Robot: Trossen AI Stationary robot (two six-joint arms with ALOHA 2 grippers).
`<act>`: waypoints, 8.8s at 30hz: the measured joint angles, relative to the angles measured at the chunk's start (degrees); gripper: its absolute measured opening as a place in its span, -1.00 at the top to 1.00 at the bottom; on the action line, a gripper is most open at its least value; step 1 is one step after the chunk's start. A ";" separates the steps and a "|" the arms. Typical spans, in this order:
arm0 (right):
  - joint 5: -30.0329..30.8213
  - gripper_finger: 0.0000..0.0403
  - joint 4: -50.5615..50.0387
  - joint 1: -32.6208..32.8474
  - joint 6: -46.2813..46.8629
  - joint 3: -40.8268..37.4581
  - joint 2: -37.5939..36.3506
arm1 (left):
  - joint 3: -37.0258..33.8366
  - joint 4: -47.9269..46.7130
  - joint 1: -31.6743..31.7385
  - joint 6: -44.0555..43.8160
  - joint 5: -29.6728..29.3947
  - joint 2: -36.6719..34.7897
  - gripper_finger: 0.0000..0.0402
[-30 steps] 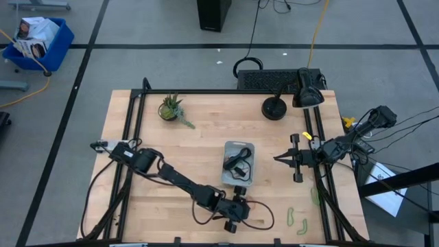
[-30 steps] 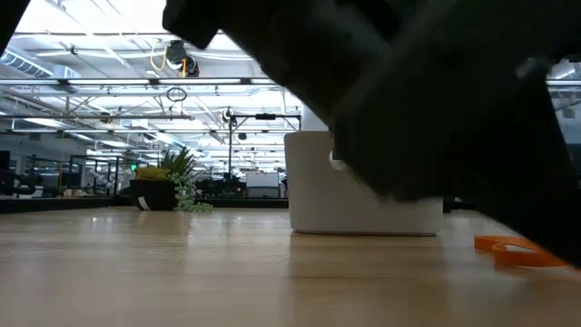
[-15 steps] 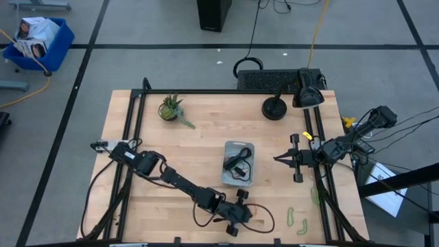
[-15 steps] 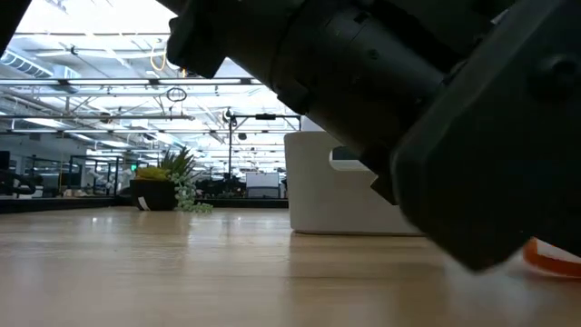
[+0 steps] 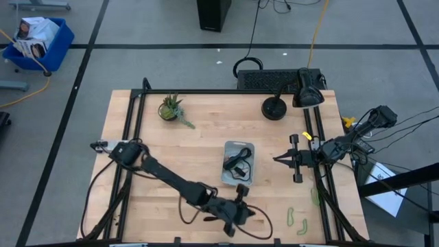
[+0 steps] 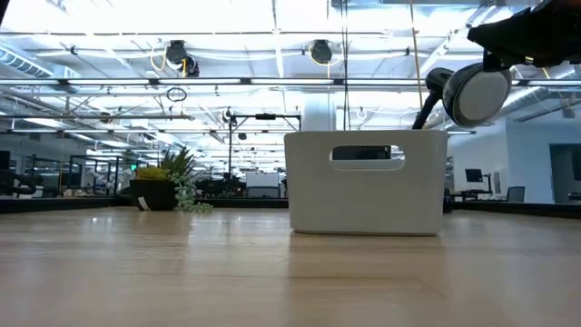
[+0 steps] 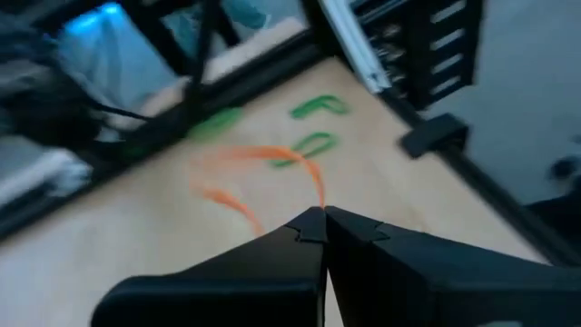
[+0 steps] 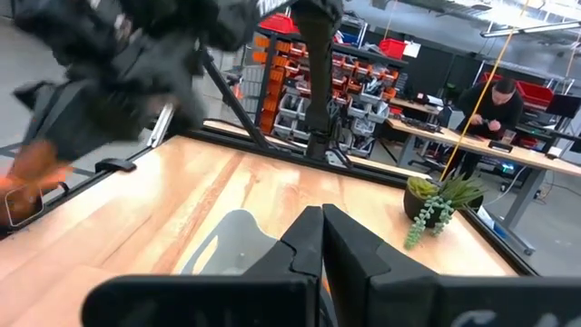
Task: Pick and place rubber bands into bin
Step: Put the orange rubber band into the white bin, then put the green rubber band into the white bin
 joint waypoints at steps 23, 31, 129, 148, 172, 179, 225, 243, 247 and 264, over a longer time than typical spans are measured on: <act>-0.09 0.98 -1.42 0.09 5.00 0.00 0.36 | -0.11 -29.60 14.54 -3.05 4.14 -6.32 0.98; -0.08 0.98 -2.37 0.09 8.52 0.00 0.85 | -0.11 -32.99 16.94 -1.07 9.86 -6.32 0.48; -46.55 0.18 -75.51 20.78 101.14 35.64 58.06 | -90.77 43.81 21.16 -12.76 9.46 -75.06 0.86; -46.62 0.19 -59.99 22.58 106.75 28.95 57.53 | -90.75 43.85 21.16 -12.76 9.50 -75.06 0.91; -41.78 0.19 -71.75 22.70 107.40 34.58 57.75 | -90.73 43.90 21.16 -12.96 9.48 -75.06 0.79; -41.99 0.18 -69.24 23.38 107.40 32.71 57.75 | -90.71 43.90 21.16 -12.94 9.48 -75.06 0.79; 1.56 1.00 -62.93 5.51 41.70 57.40 57.65 | -90.73 43.88 21.16 -12.72 9.46 -75.03 0.79; -30.86 1.00 -34.68 -27.20 15.83 44.39 58.05 | -90.73 42.41 21.16 -11.25 9.04 -75.03 0.79; -31.36 1.00 -31.18 -28.33 16.56 40.98 58.17 | -90.73 42.28 21.16 -11.21 8.96 -75.03 0.79; -31.22 0.06 -32.78 -27.45 24.86 39.93 56.90 | -90.73 42.63 21.16 -11.94 7.53 -75.03 0.79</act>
